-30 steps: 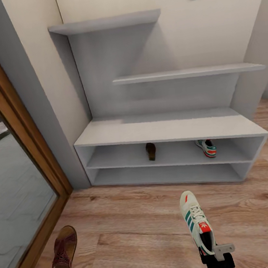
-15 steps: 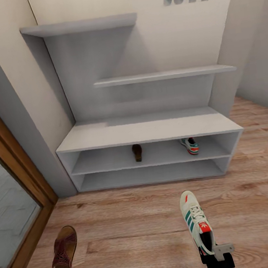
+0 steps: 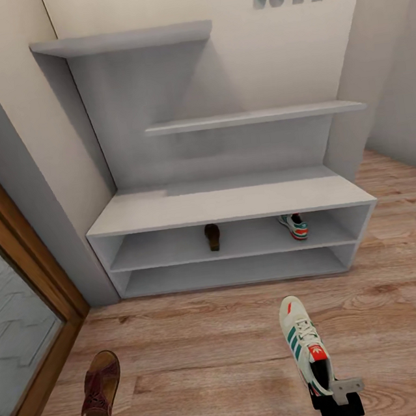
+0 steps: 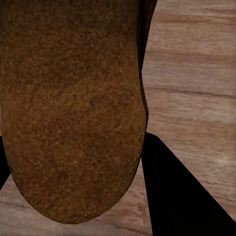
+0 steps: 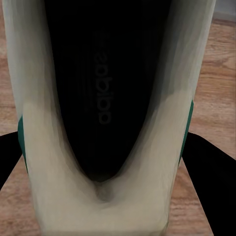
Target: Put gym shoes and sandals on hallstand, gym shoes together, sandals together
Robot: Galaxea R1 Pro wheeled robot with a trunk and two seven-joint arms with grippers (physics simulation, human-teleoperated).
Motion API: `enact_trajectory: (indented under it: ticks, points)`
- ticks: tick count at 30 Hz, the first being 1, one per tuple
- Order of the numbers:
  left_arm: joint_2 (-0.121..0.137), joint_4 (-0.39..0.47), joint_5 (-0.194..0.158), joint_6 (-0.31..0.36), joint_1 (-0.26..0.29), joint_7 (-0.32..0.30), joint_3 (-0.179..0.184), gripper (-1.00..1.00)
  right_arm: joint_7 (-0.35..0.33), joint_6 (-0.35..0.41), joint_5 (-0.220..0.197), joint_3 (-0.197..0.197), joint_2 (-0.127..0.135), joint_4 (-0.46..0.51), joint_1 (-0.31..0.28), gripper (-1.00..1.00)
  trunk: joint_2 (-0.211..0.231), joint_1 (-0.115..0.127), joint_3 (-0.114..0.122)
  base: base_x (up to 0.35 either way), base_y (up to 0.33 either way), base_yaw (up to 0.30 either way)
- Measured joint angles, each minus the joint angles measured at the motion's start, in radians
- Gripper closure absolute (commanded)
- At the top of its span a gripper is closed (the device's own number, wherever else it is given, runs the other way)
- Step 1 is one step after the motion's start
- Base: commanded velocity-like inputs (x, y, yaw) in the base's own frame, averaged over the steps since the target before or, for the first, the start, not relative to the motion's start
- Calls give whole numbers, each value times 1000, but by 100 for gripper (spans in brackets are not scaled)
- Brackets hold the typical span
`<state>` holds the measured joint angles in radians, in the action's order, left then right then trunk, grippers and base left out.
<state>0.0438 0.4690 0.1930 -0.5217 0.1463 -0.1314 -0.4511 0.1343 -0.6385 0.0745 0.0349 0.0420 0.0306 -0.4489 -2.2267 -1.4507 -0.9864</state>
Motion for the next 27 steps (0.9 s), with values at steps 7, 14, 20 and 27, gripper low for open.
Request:
enact_trajectory:
  ticks: [7,14,20,27]
  points:
    - [-1,-2,-2,10,3,1,1,100,0,0,-1,-1,2,1,0,100,0,0,0,0,0,0]
    - [-12,1,9,46,18,7,5,100,3,0,-2,-3,10,2,0,100,0,0,0,0,0,0]
    - [-27,7,17,194,101,15,34,100,6,1,-5,-6,31,2,0,100,0,0,0,0,0,0]
    - [-33,6,16,381,256,23,96,100,11,5,-98,-22,76,0,0,100,0,0,0,0,0,0]
